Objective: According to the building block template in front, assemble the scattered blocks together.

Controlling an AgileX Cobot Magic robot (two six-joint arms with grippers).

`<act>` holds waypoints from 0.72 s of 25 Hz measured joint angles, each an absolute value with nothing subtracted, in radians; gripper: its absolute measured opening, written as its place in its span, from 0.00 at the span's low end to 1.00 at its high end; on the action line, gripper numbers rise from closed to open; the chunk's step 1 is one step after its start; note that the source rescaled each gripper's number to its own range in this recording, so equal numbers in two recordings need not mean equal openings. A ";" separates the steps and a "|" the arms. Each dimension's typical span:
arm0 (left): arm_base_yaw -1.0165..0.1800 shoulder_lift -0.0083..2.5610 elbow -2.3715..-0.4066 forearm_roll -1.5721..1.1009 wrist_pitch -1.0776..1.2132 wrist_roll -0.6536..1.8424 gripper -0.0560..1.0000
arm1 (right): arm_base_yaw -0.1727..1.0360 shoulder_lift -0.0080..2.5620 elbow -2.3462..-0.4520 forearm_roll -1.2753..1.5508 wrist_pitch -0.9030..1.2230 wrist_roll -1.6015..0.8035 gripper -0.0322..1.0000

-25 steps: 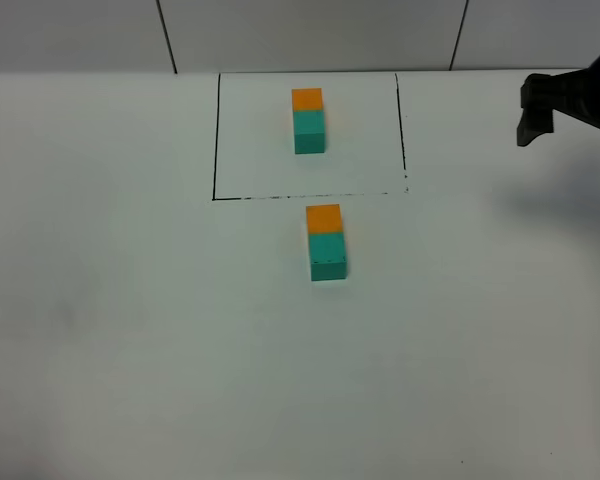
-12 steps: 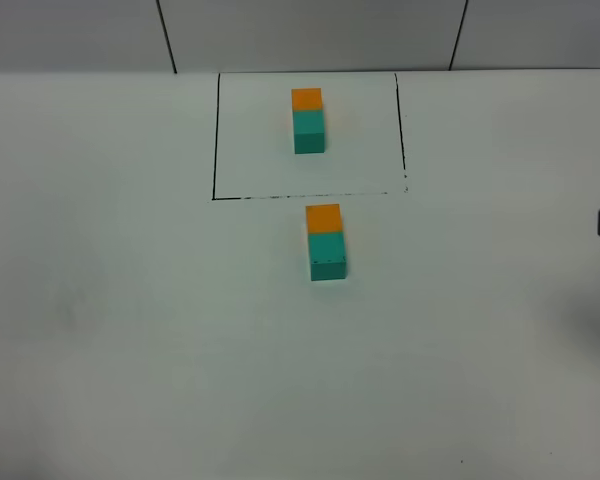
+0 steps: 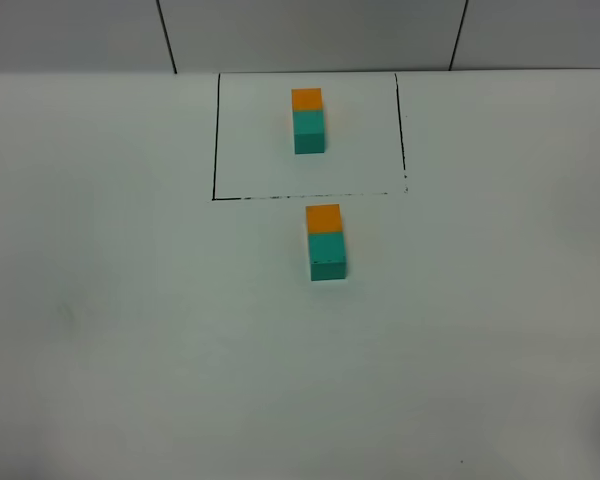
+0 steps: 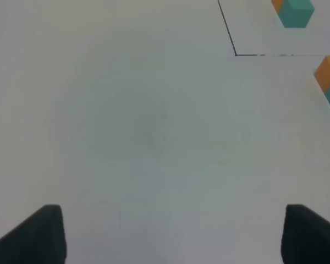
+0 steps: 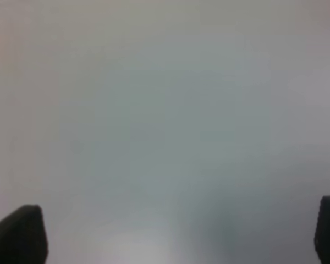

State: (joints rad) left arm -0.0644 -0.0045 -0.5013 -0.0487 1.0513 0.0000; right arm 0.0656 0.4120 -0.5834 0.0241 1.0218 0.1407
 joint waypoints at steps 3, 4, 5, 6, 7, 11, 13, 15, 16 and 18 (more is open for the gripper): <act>-0.064 -0.005 -0.501 -0.049 1.051 0.000 0.80 | 0.066 0.303 -0.546 0.023 1.026 0.141 0.98; -0.064 -0.005 -0.501 -0.049 1.051 0.000 0.80 | 0.066 0.269 -0.531 0.022 1.029 0.141 0.98; -0.064 -0.005 -0.501 -0.049 1.051 0.000 0.80 | 0.066 0.236 -0.518 0.022 1.029 0.141 0.98; -0.064 -0.005 -0.501 -0.049 1.051 0.000 0.80 | 0.066 0.211 -0.511 0.021 1.034 0.141 0.98; -0.064 -0.005 -0.501 -0.049 1.051 0.000 0.80 | 0.066 0.182 -0.507 0.021 1.036 0.141 0.98; -0.064 -0.005 -0.501 -0.049 1.051 0.000 0.80 | 0.066 0.079 -0.495 0.019 1.045 0.136 0.95; -0.064 -0.005 -0.501 -0.049 1.051 0.000 0.80 | 0.066 0.029 -0.493 0.019 1.046 0.131 0.93; -0.064 -0.005 -0.501 -0.049 1.051 0.000 0.80 | 0.066 -0.002 -0.493 0.019 1.047 0.125 0.90; -0.064 -0.005 -0.501 -0.049 1.051 0.000 0.80 | 0.066 -0.004 -0.493 0.020 1.048 0.124 0.88; -0.064 -0.005 -0.501 -0.049 1.051 0.000 0.80 | 0.067 -0.004 -0.493 0.020 1.048 0.122 0.84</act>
